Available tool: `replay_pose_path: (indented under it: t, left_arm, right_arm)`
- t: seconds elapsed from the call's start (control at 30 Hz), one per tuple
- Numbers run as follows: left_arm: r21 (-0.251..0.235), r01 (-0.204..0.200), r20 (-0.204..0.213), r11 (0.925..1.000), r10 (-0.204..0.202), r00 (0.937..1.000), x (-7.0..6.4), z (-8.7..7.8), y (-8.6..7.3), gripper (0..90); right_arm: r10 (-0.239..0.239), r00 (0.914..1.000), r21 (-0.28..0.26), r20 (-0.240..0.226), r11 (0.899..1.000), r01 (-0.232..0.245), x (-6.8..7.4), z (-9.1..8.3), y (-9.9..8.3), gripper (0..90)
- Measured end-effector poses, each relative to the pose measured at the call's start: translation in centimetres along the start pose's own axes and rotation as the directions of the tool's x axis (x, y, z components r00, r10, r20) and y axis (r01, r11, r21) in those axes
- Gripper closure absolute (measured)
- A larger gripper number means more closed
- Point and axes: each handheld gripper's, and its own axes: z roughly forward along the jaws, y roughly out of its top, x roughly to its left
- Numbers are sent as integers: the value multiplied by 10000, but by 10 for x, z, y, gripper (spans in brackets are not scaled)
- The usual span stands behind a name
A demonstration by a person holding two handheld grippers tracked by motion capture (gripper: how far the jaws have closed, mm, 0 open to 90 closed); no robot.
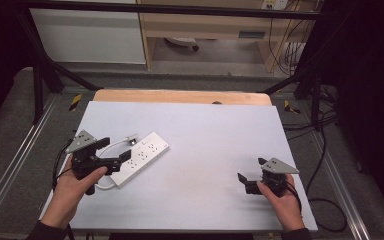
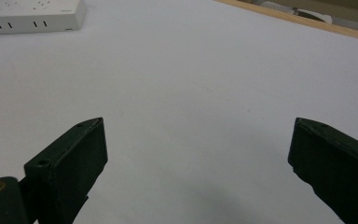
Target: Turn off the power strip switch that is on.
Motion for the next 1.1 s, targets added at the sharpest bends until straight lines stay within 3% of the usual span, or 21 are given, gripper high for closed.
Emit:
replay_pose_path:
  t: [0.3, 0.77, 1.1]
  left_arm:
    - [-286, -253, -105, 9993, 250, 9996, -1, 7, 12, 66]
    - [-693, -206, -68, 9974, 202, 9998, 0, 23, 30, 67]
    - [-636, -283, -89, 9976, 278, 9996, 2, 36, 37, 68]
  right_arm:
    - [33, 10000, -84, -29, 10000, -33, 1, 0, 1, 50]
    - [-30, 10000, -16, -48, 10000, 30, 2, 2, 1, 49]
    - [-50, 10000, -46, 15, 10000, 50, 3, 2, 2, 48]
